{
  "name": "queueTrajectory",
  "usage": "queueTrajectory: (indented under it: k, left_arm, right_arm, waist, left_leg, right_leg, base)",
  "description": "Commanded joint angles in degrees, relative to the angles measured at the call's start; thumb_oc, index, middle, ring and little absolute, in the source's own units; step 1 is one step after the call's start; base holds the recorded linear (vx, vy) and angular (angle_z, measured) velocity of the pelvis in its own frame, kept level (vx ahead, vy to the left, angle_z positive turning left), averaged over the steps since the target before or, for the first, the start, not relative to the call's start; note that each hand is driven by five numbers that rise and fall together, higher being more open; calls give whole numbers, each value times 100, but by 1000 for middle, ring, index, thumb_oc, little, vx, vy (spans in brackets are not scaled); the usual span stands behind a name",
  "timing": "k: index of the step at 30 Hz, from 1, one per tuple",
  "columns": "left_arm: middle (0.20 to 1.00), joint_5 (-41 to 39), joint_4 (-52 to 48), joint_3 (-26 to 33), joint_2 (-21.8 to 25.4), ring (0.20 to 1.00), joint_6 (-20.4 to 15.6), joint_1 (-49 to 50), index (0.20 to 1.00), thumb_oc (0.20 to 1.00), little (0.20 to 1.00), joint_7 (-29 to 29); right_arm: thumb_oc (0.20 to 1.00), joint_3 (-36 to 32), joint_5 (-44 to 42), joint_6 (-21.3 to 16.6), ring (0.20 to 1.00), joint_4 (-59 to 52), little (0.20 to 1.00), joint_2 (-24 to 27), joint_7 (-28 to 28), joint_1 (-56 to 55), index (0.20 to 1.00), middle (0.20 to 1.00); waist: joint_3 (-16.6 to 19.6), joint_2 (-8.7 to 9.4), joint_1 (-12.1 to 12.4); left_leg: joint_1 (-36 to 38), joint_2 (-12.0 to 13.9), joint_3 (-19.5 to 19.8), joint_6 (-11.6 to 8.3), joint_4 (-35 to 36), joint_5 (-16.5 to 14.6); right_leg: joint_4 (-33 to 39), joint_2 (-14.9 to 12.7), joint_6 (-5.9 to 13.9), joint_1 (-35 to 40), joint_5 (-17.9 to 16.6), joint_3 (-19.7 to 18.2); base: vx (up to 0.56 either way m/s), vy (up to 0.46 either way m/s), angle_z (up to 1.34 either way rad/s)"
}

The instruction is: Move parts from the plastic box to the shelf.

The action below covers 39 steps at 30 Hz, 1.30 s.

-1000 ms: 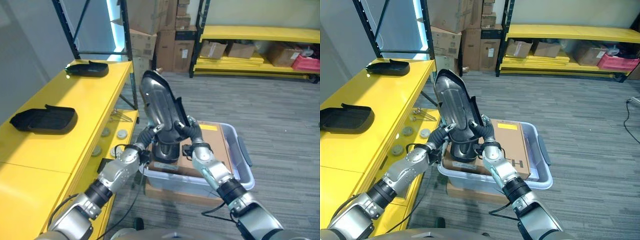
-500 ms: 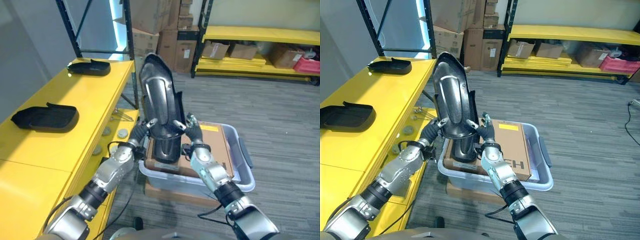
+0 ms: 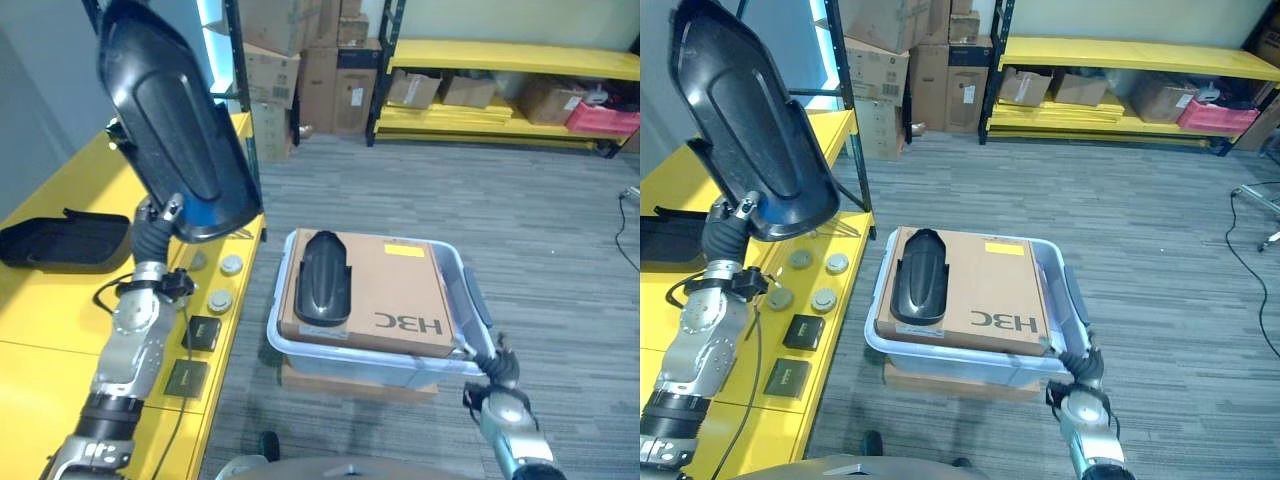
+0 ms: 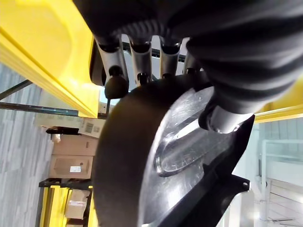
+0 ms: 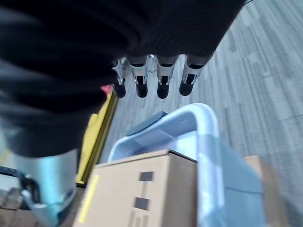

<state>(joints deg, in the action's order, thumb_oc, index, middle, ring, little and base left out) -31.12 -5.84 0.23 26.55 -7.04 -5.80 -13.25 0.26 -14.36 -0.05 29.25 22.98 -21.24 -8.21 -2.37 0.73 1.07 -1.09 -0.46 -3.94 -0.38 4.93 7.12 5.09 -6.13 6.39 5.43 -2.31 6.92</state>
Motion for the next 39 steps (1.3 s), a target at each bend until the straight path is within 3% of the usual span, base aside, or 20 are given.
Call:
queueTrajectory:
  k: [1,7,8,10,12,16,17,21,23,25,26,28,33,37,39]
  left_arm:
    - [200,372,-416,326,220,200,-765,-404,200,200,200,30]
    - [200,632,-1158,909,320,200,-700,-49,200,200,200,5]
    - [200,534,-1164,891,367,200,-791,-26,200,200,200,149]
    - [200,518,-1121,798,407,200,-893,-88,200,200,200,218]
    - [200,525,-1069,700,459,200,-991,-187,200,200,200,138]
    - [200,598,-1218,823,487,200,-993,-80,200,200,200,-55]
    - [200,559,-1296,887,470,200,-931,-14,200,200,200,-77]
    - [200,348,-1314,998,381,200,-907,83,200,200,200,61]
    - [200,196,-1263,1053,264,200,-954,143,200,200,200,337]
    - [200,163,-1236,1035,183,200,-976,157,200,200,200,443]
    - [200,131,-1162,990,73,200,-1074,185,200,200,200,516]
    - [200,189,-1113,874,-53,200,-1241,287,200,200,200,551]
    - [200,348,-1060,781,-113,200,-1359,560,200,200,200,498]
    - [200,345,-1037,795,-42,200,-1319,600,200,200,200,542]
    - [200,335,-1034,796,-13,200,-1284,570,200,200,200,560]
  right_arm:
    - [1000,221,285,209,1000,145,1000,-66,609,252,1000,1000]
    - [1000,883,801,423,1000,1137,1000,-732,1021,-263,1000,1000]
    - [1000,937,685,202,1000,1643,1000,-918,924,-352,1000,1000]
    - [1000,937,579,50,1000,2002,1000,-990,918,-424,1000,1000]
    - [1000,967,591,-79,1000,2445,1000,-1006,1008,-443,1000,1000]
    - [1000,1234,784,-241,1000,3083,1000,-823,1346,-240,1000,1000]
    - [1000,1340,786,-217,1000,3198,1000,-743,1355,-144,1000,1000]
    - [1000,1372,666,-219,1000,3297,1000,-647,1307,-29,1000,1000]
    - [1000,1278,688,-251,1000,3314,1000,-646,1203,-106,1000,1000]
    - [1000,1227,762,-290,1000,3360,1000,-651,1201,-150,1000,1000]
    - [1000,1148,912,-435,1000,3488,1000,-676,1185,-197,1000,1000]
    - [1000,1144,1099,-479,1000,3543,1000,-696,1194,-171,1000,1000]
    - [1000,1248,1035,-443,1000,3717,1000,-700,1201,123,1000,1000]
    - [1000,1353,796,-288,1000,3725,1000,-807,1235,296,1000,1000]
    - [1000,1353,722,-280,1000,3728,1000,-830,1228,301,1000,1000]
  waist:
    - [233,-58,181]
    - [175,-91,420]
    - [110,-142,386]
    - [109,-170,313]
    - [93,-161,303]
    - [26,-94,595]
    - [-26,-79,715]
    - [-125,-49,869]
    - [-165,-48,833]
    - [-189,-58,775]
    - [-217,-79,703]
    - [-214,-95,653]
    - [-207,-123,793]
    - [-86,-127,982]
    - [-66,-126,998]
  left_leg:
    - [421,-163,81,111,7,-744]
    - [268,-307,522,210,7,-732]
    - [267,-347,866,284,7,-715]
    - [212,-375,1183,311,7,-677]
    - [163,-408,1512,280,7,-622]
    - [14,-336,1741,66,7,-452]
    - [-74,-266,1717,-63,7,-334]
    - [-326,-182,1504,-205,-55,-177]
    - [-554,-56,843,-316,-73,-72]
    - [-630,18,457,-350,-66,-43]
    - [-694,152,-198,-384,-43,-8]
    - [-688,244,-669,-445,-7,-57]
    - [-662,171,-780,-389,5,-59]
    - [-372,-53,-428,-111,-8,-371]
    - [-329,-80,-380,-65,-13,-409]
  right_leg:
    - [-38,101,176,-328,-62,190]
    - [-531,-29,266,-477,103,210]
    - [-906,-8,269,-582,204,-200]
    - [-998,108,209,-638,299,-511]
    - [-938,260,119,-591,395,-610]
    - [-624,391,-20,-418,379,-357]
    - [-545,435,-60,-370,363,-219]
    - [-412,445,-103,-232,337,126]
    - [-317,432,-111,-136,323,648]
    - [-277,424,-116,-81,323,911]
    - [-267,406,-122,-34,327,1246]
    - [-296,390,-100,22,398,1416]
    - [-382,315,-75,57,419,1538]
    - [-706,51,-11,75,623,1502]
    - [-848,-14,4,71,707,1490]
  base:
    - [-39,24,-2]
    - [-60,11,8]
    - [-82,-38,37]
    - [-69,-76,96]
    - [-88,-147,185]
    - [-136,-160,159]
    - [-160,-126,86]
    - [-131,-59,87]
    - [-149,-6,138]
    - [-66,43,145]
    - [4,88,158]
    - [41,110,141]
    - [122,127,83]
    - [269,198,10]
    - [162,117,-3]
